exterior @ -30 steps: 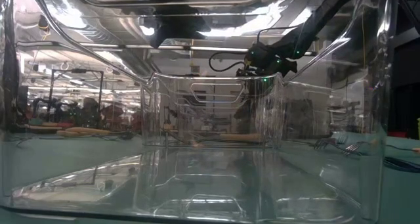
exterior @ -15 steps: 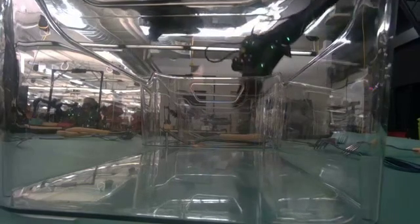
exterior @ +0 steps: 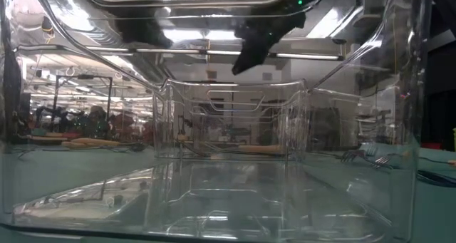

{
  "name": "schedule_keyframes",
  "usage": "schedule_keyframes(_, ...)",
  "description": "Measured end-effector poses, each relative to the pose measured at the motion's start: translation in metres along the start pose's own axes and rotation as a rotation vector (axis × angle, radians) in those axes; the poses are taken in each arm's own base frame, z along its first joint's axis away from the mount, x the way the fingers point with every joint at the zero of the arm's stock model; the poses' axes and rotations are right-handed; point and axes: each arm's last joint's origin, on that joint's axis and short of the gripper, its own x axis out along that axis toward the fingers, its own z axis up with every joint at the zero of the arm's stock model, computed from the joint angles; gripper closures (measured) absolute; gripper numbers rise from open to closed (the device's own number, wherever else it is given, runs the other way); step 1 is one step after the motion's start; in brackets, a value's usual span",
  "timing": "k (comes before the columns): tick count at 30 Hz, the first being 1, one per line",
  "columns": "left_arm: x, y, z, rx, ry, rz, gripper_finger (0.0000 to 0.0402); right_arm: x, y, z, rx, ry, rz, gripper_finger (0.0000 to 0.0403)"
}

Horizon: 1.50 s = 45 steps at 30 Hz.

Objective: Sort silverware by color (type)
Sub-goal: Put the blue fork into the bottom transparent bin

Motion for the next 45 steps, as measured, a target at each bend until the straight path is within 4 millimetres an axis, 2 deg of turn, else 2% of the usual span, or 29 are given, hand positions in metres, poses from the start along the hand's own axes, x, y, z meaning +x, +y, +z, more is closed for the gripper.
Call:
schedule_keyframes(7,-0.003,0.017,-0.015,0.009,0.164,0.089,0.0294,0.008,0.056,0.022,-0.114,0.011,-0.019,0.0271)
schedule_keyframes(11,0.007,0.026,-0.028,0.0,0.227,0.133,0.0294,0.008,0.092,0.025,-0.172,0.06,-0.017,0.0271)
schedule_keyframes(18,0.022,0.043,-0.059,-0.03,0.327,0.208,0.0294,-0.026,0.148,0.031,-0.232,0.07,-0.043,0.0272)
schedule_keyframes(25,0.037,0.058,-0.091,-0.069,0.36,0.259,0.0294,-0.063,0.191,0.03,-0.234,0.056,-0.027,0.0272)
schedule_keyframes(32,0.046,0.067,-0.122,-0.094,0.395,0.291,0.0294,-0.093,0.226,0.02,-0.205,0.089,-0.015,0.0272)
schedule_keyframes(37,0.048,0.071,-0.138,-0.101,0.433,0.307,0.0294,-0.114,0.244,0.012,-0.183,0.095,-0.022,0.0272)
schedule_keyframes(41,0.048,0.072,-0.146,-0.101,0.459,0.303,0.0294,-0.119,0.253,0.01,-0.185,0.081,-0.053,0.0272)
schedule_keyframes(45,0.049,0.071,-0.148,-0.113,0.463,0.262,0.0294,-0.119,0.254,0.01,-0.182,0.076,-0.053,0.0272)
